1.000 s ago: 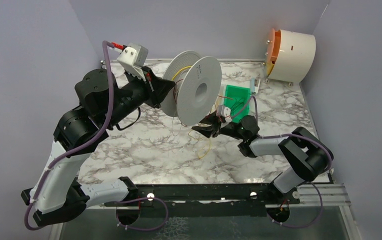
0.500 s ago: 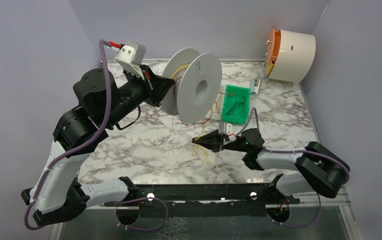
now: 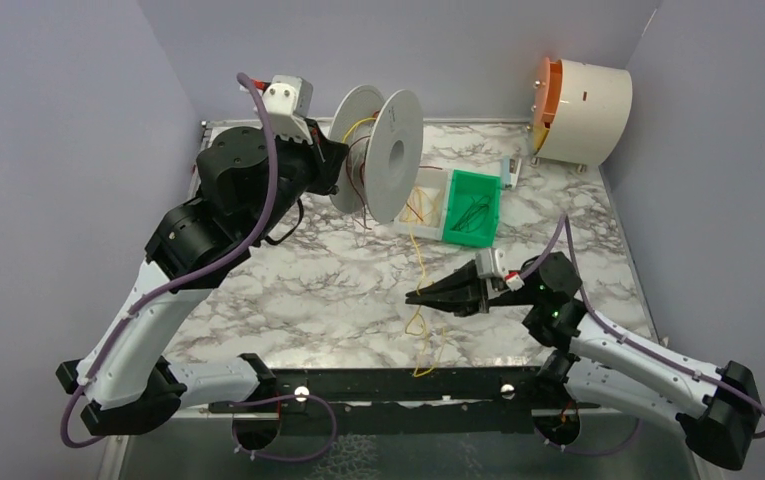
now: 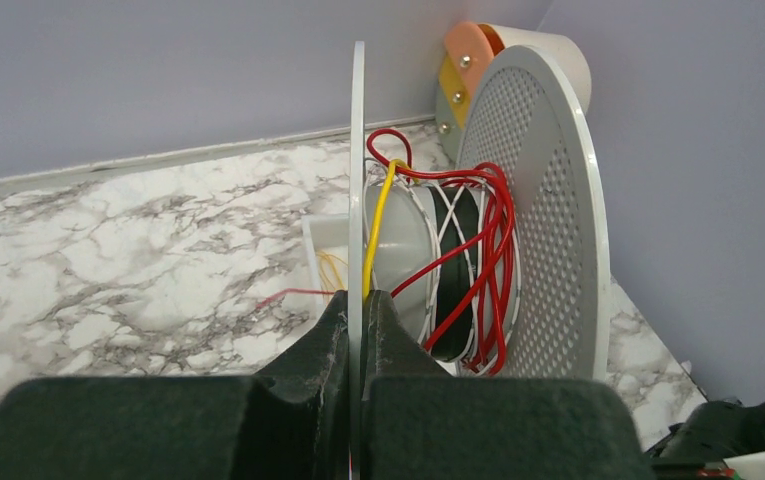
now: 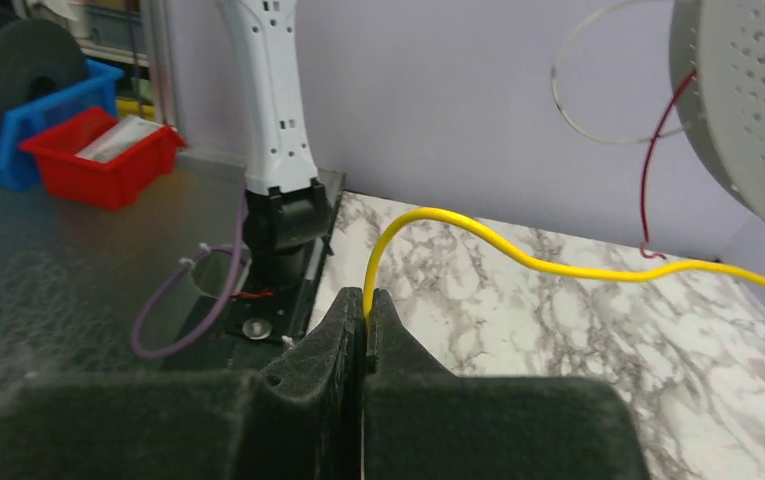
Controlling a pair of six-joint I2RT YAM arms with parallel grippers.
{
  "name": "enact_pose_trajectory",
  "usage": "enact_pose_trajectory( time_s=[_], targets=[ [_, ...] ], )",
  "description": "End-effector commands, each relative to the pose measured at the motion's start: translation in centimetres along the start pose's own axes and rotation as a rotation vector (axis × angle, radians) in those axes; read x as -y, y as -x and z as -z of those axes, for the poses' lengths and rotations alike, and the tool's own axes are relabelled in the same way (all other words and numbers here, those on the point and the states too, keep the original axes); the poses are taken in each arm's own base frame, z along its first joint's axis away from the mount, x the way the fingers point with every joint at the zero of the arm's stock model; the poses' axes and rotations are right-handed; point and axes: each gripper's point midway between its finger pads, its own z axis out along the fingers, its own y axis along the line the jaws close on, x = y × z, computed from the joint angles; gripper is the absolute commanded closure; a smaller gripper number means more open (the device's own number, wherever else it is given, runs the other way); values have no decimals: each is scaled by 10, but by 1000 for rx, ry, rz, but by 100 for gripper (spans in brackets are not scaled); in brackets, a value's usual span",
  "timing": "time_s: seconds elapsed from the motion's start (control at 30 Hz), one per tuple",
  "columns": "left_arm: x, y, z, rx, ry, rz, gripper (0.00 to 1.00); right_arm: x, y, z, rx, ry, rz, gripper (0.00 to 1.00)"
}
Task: Wrap the cables
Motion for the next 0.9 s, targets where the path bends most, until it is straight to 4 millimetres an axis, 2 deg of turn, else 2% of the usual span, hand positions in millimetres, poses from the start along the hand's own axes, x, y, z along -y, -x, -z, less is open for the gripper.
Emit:
enact_pose_trajectory(
  time_s=[0.0, 0.13, 0.3, 0.4, 0.53, 0.67, 0.87],
  targets=[
    [0, 40, -9, 171, 36, 78, 100, -21, -5, -2, -138, 94, -251, 99],
    [10, 43, -17, 173, 0, 94, 100, -11, -25, -2, -256, 25, -335, 99],
    [14, 55, -17, 202, -8, 124, 100, -8, -46, 5, -300, -42, -362, 99],
    [15, 56, -21, 206, -4, 134, 100, -10, -50, 2, -312, -41, -387, 99],
    [5, 48, -34, 206, 61, 132, 100, -21, -42, -13, -308, -4, -384, 99],
    [-6, 35, -45, 208, 126, 128, 100, -20, -36, -30, -330, -13, -387, 99],
    [-20, 8, -58, 164, 197, 90, 100, -20, -2, -57, -334, -33, -370, 99]
  ],
)
